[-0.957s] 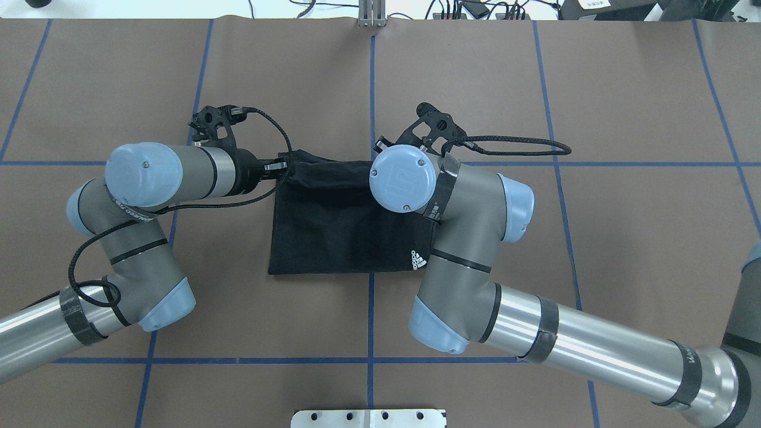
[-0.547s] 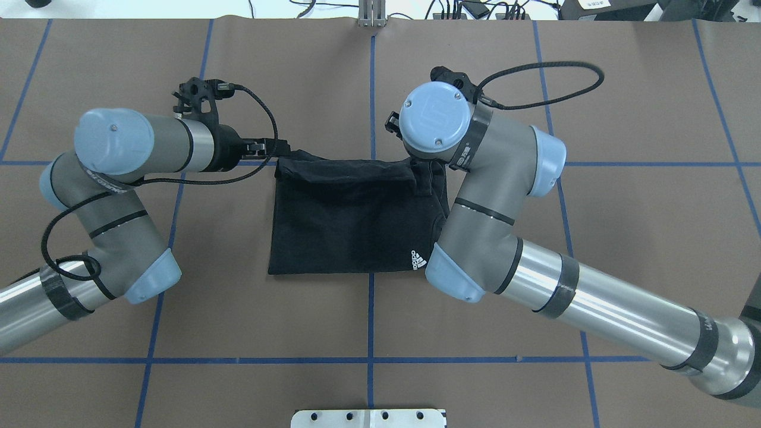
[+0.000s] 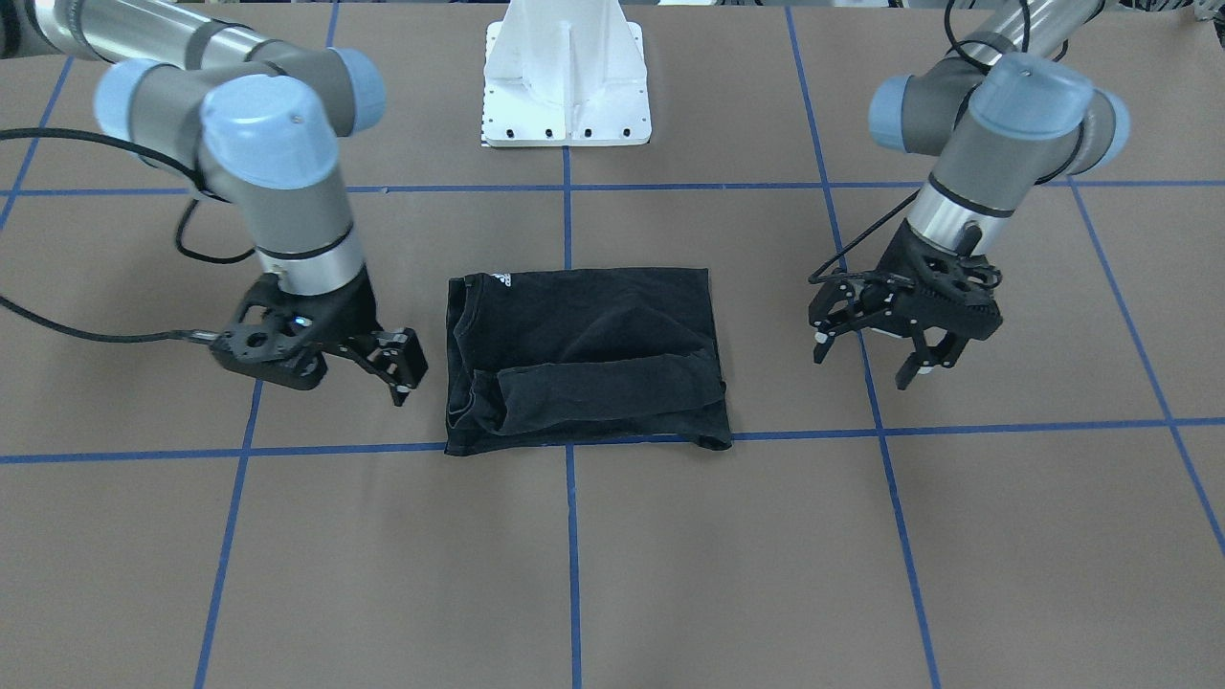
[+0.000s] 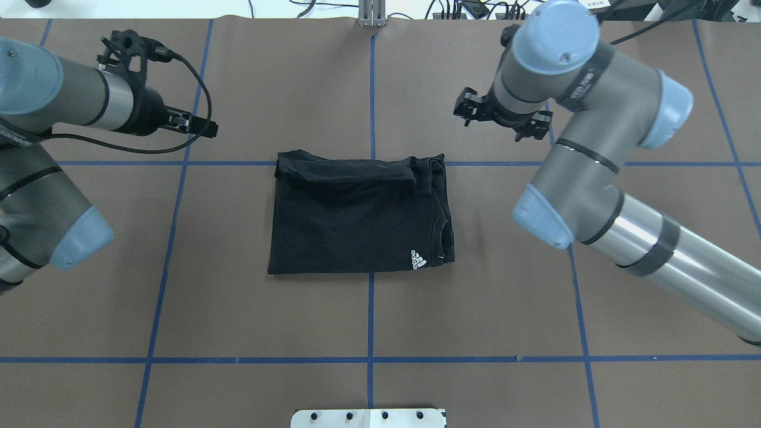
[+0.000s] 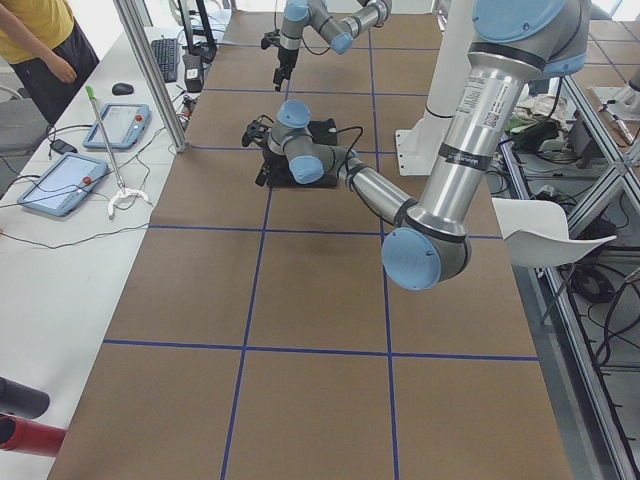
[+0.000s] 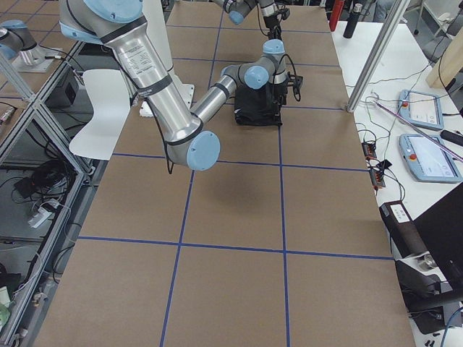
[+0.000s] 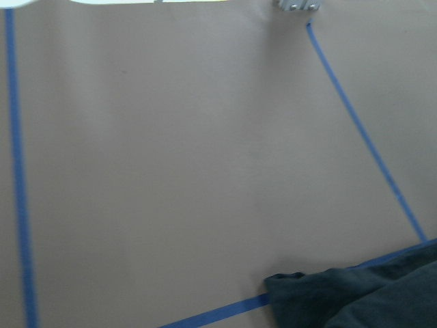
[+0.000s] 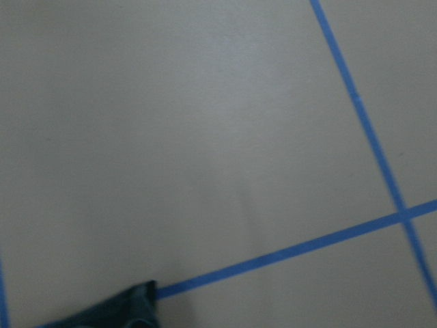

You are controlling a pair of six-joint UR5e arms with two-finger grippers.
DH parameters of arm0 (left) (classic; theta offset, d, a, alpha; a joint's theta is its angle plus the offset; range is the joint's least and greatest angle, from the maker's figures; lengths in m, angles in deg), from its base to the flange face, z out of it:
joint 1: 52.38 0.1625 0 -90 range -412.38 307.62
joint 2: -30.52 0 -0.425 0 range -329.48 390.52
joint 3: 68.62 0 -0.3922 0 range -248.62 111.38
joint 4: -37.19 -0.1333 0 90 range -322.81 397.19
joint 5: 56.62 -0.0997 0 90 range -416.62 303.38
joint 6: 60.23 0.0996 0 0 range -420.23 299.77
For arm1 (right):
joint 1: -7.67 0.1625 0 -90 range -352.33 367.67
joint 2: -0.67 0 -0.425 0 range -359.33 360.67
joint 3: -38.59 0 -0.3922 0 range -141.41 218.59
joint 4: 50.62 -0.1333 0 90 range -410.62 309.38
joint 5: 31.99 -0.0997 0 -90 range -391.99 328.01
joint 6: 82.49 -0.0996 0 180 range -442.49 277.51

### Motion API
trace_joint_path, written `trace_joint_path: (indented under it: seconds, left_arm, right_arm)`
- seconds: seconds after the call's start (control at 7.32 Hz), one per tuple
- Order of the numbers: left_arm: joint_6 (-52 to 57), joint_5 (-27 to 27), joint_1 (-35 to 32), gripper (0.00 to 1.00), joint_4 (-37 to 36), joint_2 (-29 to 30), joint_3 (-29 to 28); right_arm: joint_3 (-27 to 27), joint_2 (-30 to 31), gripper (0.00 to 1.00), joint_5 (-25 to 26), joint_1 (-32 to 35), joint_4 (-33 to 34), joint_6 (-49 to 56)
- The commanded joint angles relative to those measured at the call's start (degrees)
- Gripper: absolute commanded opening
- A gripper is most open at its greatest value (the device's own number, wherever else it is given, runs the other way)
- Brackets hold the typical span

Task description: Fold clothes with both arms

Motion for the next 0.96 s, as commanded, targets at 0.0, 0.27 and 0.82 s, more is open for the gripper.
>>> trace_joint_path:
  seconds: [0.0, 0.27, 0.82]
  left_arm:
    - [14.1, 1.4, -7.0, 1.00, -7.5, -8.1, 7.2]
    - [24.7, 8.2, -16.0, 1.00, -8.4, -13.3, 6.2]
    - [32.1, 15.6, -26.8, 1.00, -24.1, -17.6, 4.9]
  right_arm:
    - [-10.6, 15.1, 1.00, -7.6, 9.2, 2.8, 19.9]
    - [-13.4, 27.6, 1.00, -13.7, 20.4, 2.6, 41.2]
    - [-11.9, 44.5, 1.00, -19.8, 39.4, 2.8, 73.9]
